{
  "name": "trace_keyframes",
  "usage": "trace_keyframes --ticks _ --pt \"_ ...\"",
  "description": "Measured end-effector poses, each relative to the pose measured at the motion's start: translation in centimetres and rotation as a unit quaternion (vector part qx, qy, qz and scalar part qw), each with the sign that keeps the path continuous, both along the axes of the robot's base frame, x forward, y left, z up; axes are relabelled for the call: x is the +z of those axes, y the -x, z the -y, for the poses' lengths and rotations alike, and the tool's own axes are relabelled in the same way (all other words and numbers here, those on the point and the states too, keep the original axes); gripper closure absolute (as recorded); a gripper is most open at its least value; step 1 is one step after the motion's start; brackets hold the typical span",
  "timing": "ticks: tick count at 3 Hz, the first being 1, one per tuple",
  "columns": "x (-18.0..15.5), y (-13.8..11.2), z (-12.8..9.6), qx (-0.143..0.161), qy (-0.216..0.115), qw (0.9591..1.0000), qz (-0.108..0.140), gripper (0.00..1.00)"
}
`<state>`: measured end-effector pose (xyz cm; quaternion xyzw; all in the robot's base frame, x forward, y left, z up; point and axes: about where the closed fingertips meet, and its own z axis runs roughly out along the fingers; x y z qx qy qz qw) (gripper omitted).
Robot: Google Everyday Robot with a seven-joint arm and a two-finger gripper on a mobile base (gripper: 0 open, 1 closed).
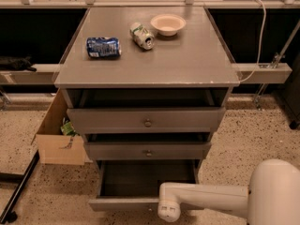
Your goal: Close bottom drawer
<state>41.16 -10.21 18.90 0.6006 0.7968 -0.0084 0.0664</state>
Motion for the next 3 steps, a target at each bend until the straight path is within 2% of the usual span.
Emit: trace_keyframes --ticks 1,2,3 --pt "0.3 0.0 0.0 0.0 0.0 1.0 0.0 0.63" --pt "0.6 0.0 0.0 0.0 0.0 1.0 0.0 0.39" --pt "0.2 3.1 3.0 -0.02 -0.009 0.9997 -0.007 0.16"
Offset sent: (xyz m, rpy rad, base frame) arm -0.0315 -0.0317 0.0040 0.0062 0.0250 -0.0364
